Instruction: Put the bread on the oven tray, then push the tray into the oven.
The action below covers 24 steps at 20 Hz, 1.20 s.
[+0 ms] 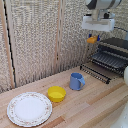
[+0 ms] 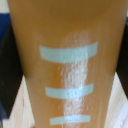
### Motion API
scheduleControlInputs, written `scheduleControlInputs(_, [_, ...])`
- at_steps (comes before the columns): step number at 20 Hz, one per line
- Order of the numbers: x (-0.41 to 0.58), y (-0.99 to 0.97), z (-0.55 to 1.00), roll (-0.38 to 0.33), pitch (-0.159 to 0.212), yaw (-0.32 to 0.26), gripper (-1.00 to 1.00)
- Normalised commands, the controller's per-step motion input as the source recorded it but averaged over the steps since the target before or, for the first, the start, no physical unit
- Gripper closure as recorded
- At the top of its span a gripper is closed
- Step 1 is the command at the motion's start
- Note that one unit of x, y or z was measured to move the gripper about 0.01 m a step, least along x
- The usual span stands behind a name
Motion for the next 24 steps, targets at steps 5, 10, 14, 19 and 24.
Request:
scheduleControlInputs(5, [-0.13, -0.8, -0.12, 0.034, -0.04, -0.129, 1.0])
scheduleControlInputs(10, [0.133, -0.8, -0.12, 0.083, -0.035, -0.092, 1.0])
scheduleControlInputs(14, [0.204, -0.75, -0.08, 0.092, -0.03, -0.097, 1.0])
scheduleControlInputs(19, [0.352, -0.64, 0.0, 0.122, -0.041, -0.077, 1.0])
scheduleControlInputs(24, [0.492, -0.5, 0.0, 0.119, -0.032, -0.127, 1.0])
